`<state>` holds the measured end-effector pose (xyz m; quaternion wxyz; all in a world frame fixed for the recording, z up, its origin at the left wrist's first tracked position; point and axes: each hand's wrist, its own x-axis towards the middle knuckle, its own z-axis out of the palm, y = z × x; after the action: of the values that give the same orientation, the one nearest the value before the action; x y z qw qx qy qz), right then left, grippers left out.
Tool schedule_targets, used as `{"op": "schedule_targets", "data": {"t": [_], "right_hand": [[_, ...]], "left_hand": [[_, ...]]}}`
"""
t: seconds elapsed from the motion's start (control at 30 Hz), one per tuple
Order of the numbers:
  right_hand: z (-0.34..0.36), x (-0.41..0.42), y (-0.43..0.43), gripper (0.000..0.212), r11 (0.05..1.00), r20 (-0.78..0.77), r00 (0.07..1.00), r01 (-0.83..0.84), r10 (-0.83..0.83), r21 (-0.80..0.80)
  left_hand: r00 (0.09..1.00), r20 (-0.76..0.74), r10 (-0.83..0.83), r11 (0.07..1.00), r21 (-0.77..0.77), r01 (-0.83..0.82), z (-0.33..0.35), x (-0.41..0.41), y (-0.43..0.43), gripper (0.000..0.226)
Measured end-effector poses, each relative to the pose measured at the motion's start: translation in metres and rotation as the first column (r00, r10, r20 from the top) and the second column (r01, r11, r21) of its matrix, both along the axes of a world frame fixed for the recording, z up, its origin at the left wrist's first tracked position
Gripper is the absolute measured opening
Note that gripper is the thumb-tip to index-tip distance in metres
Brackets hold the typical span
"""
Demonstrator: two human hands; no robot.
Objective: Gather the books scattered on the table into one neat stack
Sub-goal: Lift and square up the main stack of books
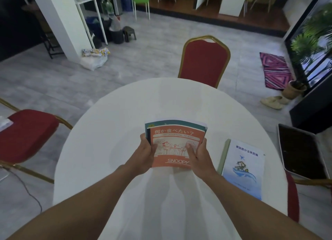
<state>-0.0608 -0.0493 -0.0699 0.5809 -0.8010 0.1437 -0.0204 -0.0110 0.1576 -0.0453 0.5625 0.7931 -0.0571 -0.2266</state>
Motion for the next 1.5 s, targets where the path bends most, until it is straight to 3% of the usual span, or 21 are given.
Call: {"op": "schedule_targets", "data": {"t": [0.4, 1.0, 1.5], "right_hand": [[-0.008, 0.0, -0.007, 0.033, 0.997, -0.016, 0.998, -0.064, 0.063, -0.049], [-0.015, -0.02, -0.01, 0.034, 0.998, -0.001, 0.999, -0.038, 0.038, -0.046], [-0.012, -0.021, -0.013, 0.033, 0.997, 0.006, 0.999, -0.039, 0.04, -0.066]], "left_hand": [[1.0, 0.011, 0.011, 1.0, 0.005, -0.011, 0.002, 0.002, 0.0, 0.028], [0.995, 0.101, -0.017, 0.998, 0.065, 0.01, -0.006, -0.016, -0.004, 0.027], [0.996, 0.084, -0.03, 0.999, 0.026, 0.027, -0.01, -0.016, -0.002, 0.025]]}}
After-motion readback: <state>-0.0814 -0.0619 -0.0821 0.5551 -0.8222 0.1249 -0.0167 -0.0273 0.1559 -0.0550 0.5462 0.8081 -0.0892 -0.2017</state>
